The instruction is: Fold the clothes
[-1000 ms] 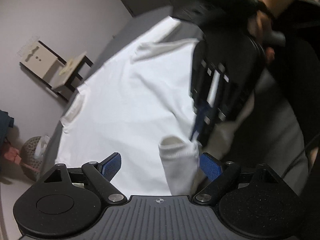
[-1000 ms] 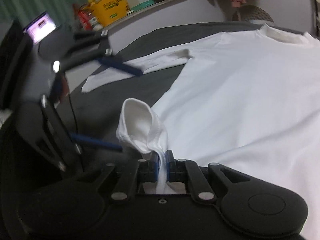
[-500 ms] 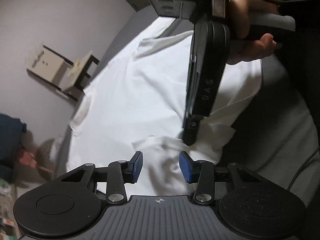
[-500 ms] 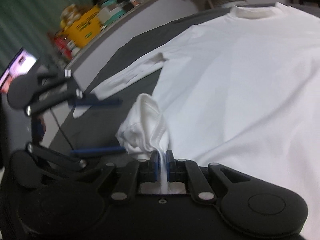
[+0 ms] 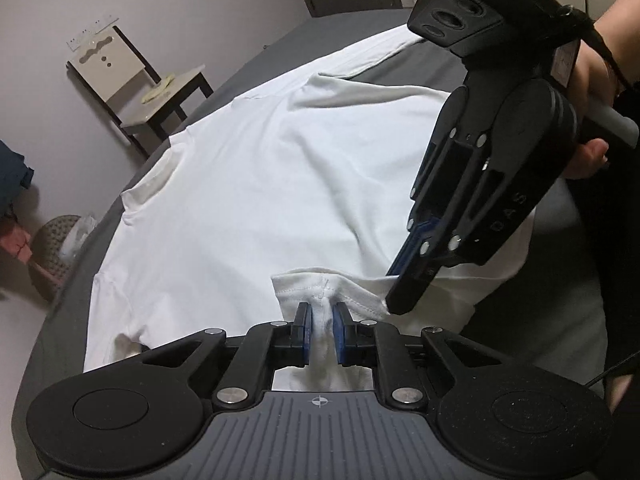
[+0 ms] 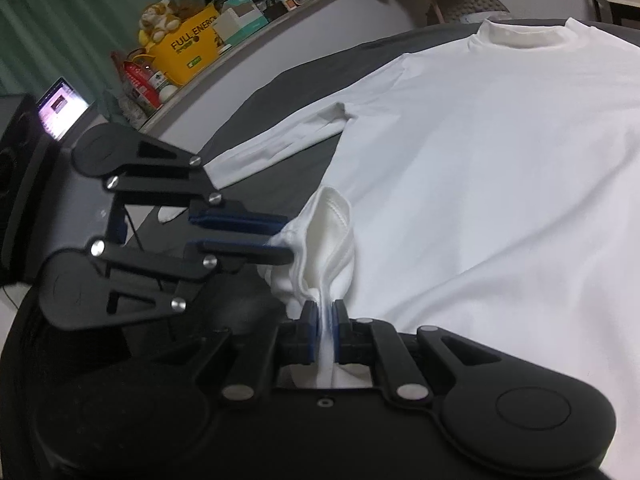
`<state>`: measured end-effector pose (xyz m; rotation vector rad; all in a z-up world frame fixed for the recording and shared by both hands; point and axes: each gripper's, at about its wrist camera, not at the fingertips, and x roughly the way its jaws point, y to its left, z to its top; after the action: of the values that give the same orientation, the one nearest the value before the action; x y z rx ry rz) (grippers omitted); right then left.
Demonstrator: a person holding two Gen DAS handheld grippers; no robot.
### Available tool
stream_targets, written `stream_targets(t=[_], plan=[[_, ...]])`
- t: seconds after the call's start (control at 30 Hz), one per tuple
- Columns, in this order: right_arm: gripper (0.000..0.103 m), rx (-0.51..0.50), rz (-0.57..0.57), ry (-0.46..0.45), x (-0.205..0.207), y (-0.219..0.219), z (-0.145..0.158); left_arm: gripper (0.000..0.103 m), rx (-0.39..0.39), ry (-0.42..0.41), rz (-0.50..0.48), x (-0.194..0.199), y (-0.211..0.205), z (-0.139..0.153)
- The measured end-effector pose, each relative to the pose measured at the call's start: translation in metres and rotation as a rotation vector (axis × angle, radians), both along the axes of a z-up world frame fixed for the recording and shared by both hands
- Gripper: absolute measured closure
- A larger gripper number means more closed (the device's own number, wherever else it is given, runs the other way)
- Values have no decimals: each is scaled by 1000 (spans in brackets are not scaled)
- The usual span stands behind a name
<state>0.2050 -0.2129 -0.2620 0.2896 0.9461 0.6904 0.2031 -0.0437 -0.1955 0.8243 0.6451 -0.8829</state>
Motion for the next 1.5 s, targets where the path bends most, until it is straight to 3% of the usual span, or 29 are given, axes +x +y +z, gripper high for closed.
stream_targets(t=[0.2, 0.27, 0.37, 0.47, 0.5, 0.53, 0.7, 0.77, 0.97, 1.13, 1.23, 1.4, 1.5], plan=[[95, -6, 26, -19, -9, 2, 3, 89, 1, 21, -21, -1, -3, -4], [95, -17, 40, -31, -13, 4, 5, 99, 3, 13, -15, -2, -4, -7], [90, -36, 53, -50, -20, 6, 10, 100, -13, -38, -18, -10, 1, -1], [64, -76, 59, -81, -31, 5, 18, 100, -53, -93, -36, -23, 13, 21], [55, -100, 65, -95, -35, 5, 21, 100, -65, -109, -47, -28, 17, 29], [52, -131, 73, -111, -39, 5, 25, 100, -63, -130, -69, -36, 21, 38], [53, -394, 178, -189, -67, 17, 44, 100, -6, -251, -188, -80, 35, 67], [53, -498, 210, -203, -77, 19, 51, 100, -6, -303, -176, -89, 39, 73], [52, -695, 45, -108, -79, -42, 79, 100, -20, -369, -100, -95, 43, 77], [51, -829, -72, 161, -59, -131, 68, 99, -44, -387, -63, -96, 36, 78], [51, -813, -77, 277, -49, -160, 61, 99, -82, -393, -17, -91, 35, 85], [56, -794, 3, 272, -38, -140, 47, 99, -109, -408, 16, -90, 35, 96], [56, -843, -39, 238, -23, -125, 31, 99, -103, -423, 10, -92, 35, 100]])
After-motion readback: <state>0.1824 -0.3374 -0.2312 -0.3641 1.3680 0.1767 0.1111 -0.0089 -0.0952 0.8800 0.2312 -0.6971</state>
